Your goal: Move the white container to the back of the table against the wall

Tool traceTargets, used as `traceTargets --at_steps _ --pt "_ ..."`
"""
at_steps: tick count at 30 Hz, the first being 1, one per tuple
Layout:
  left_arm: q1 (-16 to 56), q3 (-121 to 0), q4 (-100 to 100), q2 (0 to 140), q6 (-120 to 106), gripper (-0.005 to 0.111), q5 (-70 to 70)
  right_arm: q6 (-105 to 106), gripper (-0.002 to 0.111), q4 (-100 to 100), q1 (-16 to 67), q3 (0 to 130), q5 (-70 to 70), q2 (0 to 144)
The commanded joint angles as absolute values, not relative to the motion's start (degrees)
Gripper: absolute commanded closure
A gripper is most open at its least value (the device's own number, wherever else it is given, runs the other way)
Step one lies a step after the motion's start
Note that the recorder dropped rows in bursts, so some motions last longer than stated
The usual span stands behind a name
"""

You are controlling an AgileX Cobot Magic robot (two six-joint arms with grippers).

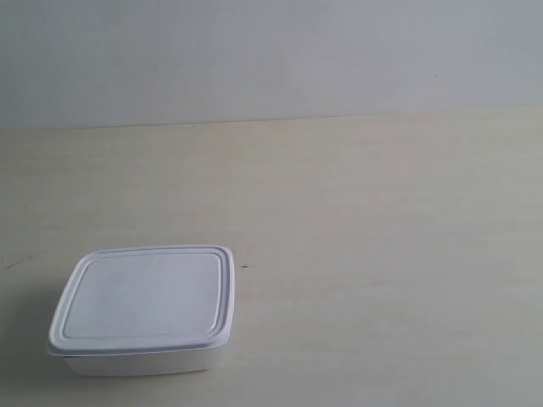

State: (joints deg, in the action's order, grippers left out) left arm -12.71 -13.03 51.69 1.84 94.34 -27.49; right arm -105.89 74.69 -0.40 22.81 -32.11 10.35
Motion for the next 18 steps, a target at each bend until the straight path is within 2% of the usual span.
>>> traceTargets --at_steps 1,3,8,18 --pt "-13.72 -21.94 77.53 7.3 116.49 0.107 -30.33 -121.22 0.108 93.27 -0.29 30.26 -39.59 19.16" --pt "-14.76 -25.42 85.47 10.1 121.69 0.107 -34.58 -121.69 0.108 94.32 -0.29 32.55 -44.93 23.19" --pt "-17.65 -28.18 86.27 14.63 121.69 0.107 -47.09 -121.47 0.108 95.38 -0.29 34.51 -50.96 29.0" --pt "-20.31 -32.23 84.44 20.93 121.69 0.107 -46.64 -121.47 0.108 93.03 -0.29 40.79 -49.17 35.54"
